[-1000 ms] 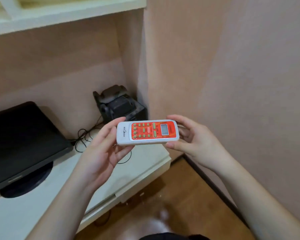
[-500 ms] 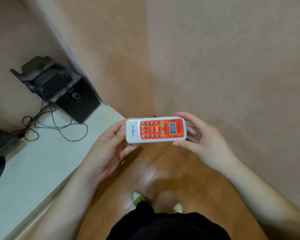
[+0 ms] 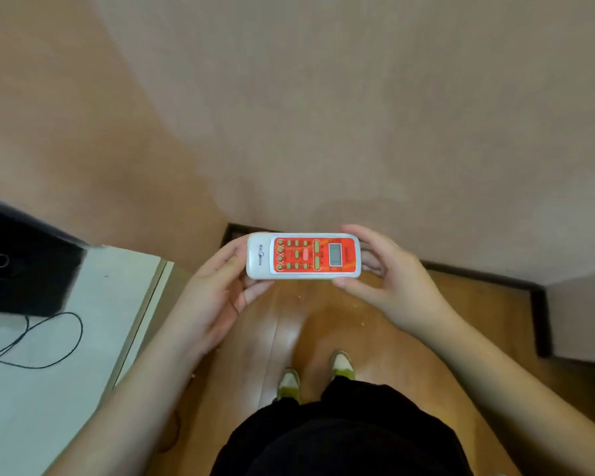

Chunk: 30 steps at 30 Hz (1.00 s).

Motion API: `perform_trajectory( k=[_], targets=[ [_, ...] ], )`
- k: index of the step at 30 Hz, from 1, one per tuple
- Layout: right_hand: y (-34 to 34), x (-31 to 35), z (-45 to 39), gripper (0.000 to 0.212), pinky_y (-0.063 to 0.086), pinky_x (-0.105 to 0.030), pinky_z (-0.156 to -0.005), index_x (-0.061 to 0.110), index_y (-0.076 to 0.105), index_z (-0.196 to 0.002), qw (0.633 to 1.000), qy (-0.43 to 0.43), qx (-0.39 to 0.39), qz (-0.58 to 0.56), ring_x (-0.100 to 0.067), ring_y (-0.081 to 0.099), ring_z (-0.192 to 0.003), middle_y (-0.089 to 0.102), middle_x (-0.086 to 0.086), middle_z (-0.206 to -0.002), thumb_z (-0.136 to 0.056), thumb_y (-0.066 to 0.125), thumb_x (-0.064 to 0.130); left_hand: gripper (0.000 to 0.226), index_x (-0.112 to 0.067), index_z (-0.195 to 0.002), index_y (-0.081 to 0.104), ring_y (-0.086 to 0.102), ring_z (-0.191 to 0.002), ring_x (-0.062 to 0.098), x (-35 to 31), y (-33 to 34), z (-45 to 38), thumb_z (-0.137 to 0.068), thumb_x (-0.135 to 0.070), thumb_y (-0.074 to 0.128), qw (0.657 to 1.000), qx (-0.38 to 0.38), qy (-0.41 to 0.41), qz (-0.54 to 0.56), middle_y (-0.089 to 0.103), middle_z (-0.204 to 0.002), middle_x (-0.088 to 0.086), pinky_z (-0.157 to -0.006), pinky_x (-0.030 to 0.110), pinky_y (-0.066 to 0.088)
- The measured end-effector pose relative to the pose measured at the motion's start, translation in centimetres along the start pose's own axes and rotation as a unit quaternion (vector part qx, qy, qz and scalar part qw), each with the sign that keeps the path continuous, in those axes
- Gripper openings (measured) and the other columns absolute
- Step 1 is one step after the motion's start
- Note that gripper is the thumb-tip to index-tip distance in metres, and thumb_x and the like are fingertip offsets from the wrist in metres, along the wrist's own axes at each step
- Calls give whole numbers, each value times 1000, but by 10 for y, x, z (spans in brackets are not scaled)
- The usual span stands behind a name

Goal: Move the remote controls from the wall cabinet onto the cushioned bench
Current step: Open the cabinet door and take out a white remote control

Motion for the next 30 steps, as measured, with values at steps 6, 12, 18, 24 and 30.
perform_trajectory(
  k=[6,12,18,24,30],
  targets=[
    [9,-14,37,67,43,-3,-86,26,46,-135,996,48,-55,44,11,56,-103,55,16,-120,-75,75,32,29,-15,-117,63,68,-102,19,34,0,-3,-93,-20,46,995,67,-69,3,70,-115,9,-78,29,58],
    [2,-37,100,66,43,0,-80,30,46,-133,983,120,-131,53,9,57,-101,55,19,-121,-74,75,37,36,-15,-125,59,65,-109,21,62,35,1,-92,-23,49,979,151,-127,-53,68,-119,9,-82,30,57],
    [-26,-64,186,60,45,-1,-78,36,46,-127,955,175,-241,2,9,57,-104,55,25,-115,-75,76,33,31,-15,-125,60,68,-104,18,103,103,23,-99,-18,43,951,230,-165,-120,70,-116,8,-80,30,58],
    [-56,-93,285,59,46,-3,-78,32,47,-126,915,213,-342,-27,5,60,-104,58,15,-121,-74,76,34,30,-13,-122,60,70,-91,13,150,199,56,-99,-17,41,904,339,-179,-190,72,-106,3,-72,26,58],
    [-90,-121,398,57,48,-4,-77,37,46,-121,861,259,-435,-45,1,62,-98,60,15,-116,-74,78,30,29,-16,-121,60,70,-96,15,212,291,113,-100,-19,41,868,388,-196,-240,72,-110,5,-74,27,58]
  ],
)
Point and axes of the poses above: each hand's wrist, its own z-axis away from the middle knuckle, its own y-axis out of the palm, x = y × z, the point moved 8 cm from there along -z, towards the middle knuckle
